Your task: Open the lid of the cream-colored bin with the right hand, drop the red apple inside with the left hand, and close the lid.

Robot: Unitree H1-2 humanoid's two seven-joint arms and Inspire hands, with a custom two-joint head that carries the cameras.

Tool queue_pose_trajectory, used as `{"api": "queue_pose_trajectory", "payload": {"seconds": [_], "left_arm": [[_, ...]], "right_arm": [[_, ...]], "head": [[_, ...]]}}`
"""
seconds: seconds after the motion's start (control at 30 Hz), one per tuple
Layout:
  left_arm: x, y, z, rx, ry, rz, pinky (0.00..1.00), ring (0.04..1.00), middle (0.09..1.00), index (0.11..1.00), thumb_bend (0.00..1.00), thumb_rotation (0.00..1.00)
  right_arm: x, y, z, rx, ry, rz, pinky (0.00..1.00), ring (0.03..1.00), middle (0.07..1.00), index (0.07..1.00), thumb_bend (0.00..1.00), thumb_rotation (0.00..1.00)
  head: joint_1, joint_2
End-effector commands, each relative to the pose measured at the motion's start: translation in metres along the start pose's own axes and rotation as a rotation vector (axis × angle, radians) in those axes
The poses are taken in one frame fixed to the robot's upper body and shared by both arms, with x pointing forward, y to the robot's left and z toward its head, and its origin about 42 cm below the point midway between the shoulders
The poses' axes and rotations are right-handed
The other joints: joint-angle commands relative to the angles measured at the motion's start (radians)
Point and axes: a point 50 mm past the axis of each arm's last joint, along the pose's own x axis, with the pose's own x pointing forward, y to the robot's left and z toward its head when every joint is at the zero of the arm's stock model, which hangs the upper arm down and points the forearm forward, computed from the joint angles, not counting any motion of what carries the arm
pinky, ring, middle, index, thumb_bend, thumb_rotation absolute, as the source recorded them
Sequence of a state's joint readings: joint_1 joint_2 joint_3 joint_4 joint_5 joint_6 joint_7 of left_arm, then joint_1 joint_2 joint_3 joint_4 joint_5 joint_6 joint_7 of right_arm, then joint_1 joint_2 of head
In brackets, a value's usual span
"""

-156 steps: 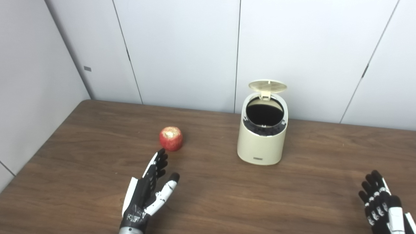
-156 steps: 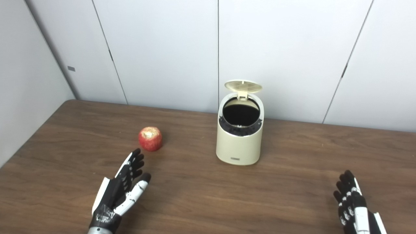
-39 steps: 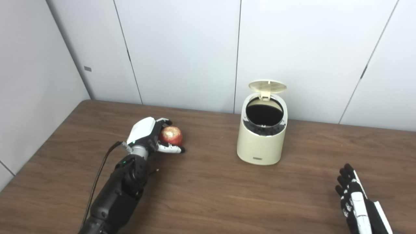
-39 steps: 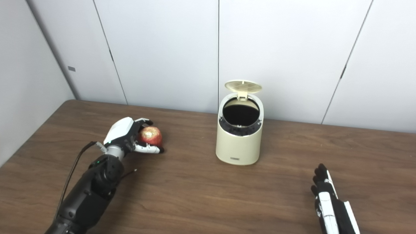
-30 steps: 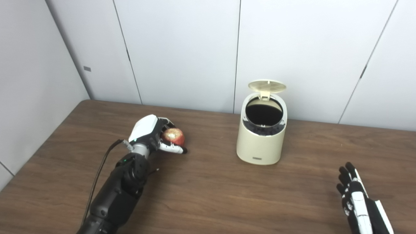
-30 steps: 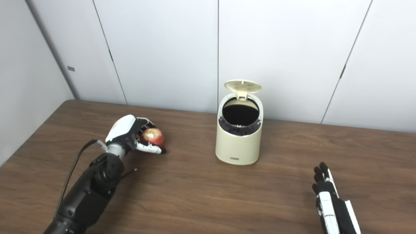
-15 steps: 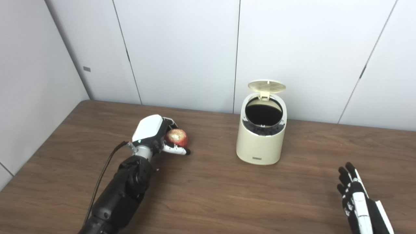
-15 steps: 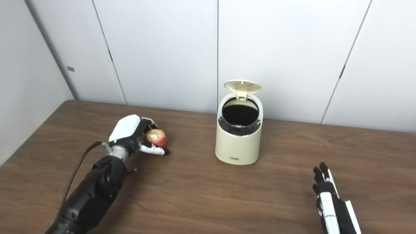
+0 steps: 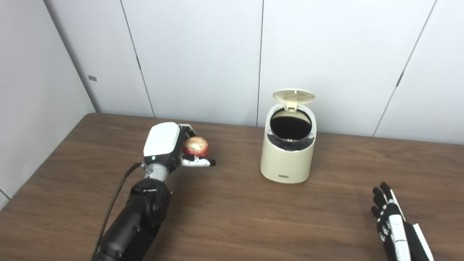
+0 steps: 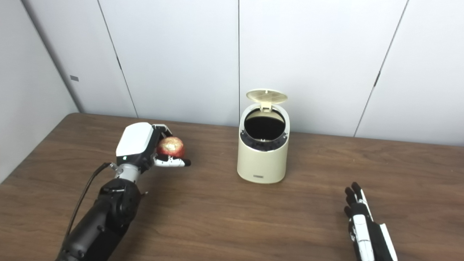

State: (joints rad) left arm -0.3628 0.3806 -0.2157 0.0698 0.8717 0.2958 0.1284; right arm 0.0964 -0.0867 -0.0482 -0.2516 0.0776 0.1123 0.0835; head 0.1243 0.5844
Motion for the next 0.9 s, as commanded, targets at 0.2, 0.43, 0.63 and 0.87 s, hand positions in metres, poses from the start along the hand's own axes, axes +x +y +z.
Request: {"api": "queue_pose_trajectory", "payload": {"seconds": [0.2,0.43,0.63,0.87], "left_arm": [[0.013,0.035,0.025,-0.021,-0.076,0.119,0.40,0.440,0.408,0.493,0.52,0.00],[0.013,0.048,0.046,-0.068,-0.106,0.171,0.41,0.455,0.429,0.490,0.53,0.00],[0.012,0.059,0.065,-0.121,-0.133,0.197,0.44,0.465,0.423,0.490,0.53,0.00],[0.012,0.073,0.091,-0.166,-0.178,0.227,0.41,0.461,0.427,0.492,0.53,0.00]], "right_arm": [[0.002,0.002,0.012,-0.005,-0.065,0.018,1.00,1.000,0.981,1.000,0.61,0.93],[0.001,0.003,0.010,0.011,-0.056,0.025,1.00,1.000,0.980,1.000,0.63,0.92],[0.002,0.004,0.010,0.009,-0.051,0.032,1.00,1.000,0.981,1.000,0.62,0.93],[0.003,0.007,0.010,-0.007,-0.052,0.042,1.00,1.000,0.984,1.000,0.59,0.95]], "head": [[-0.011,-0.009],[-0.020,-0.014],[-0.036,-0.019],[-0.039,-0.019]]}}
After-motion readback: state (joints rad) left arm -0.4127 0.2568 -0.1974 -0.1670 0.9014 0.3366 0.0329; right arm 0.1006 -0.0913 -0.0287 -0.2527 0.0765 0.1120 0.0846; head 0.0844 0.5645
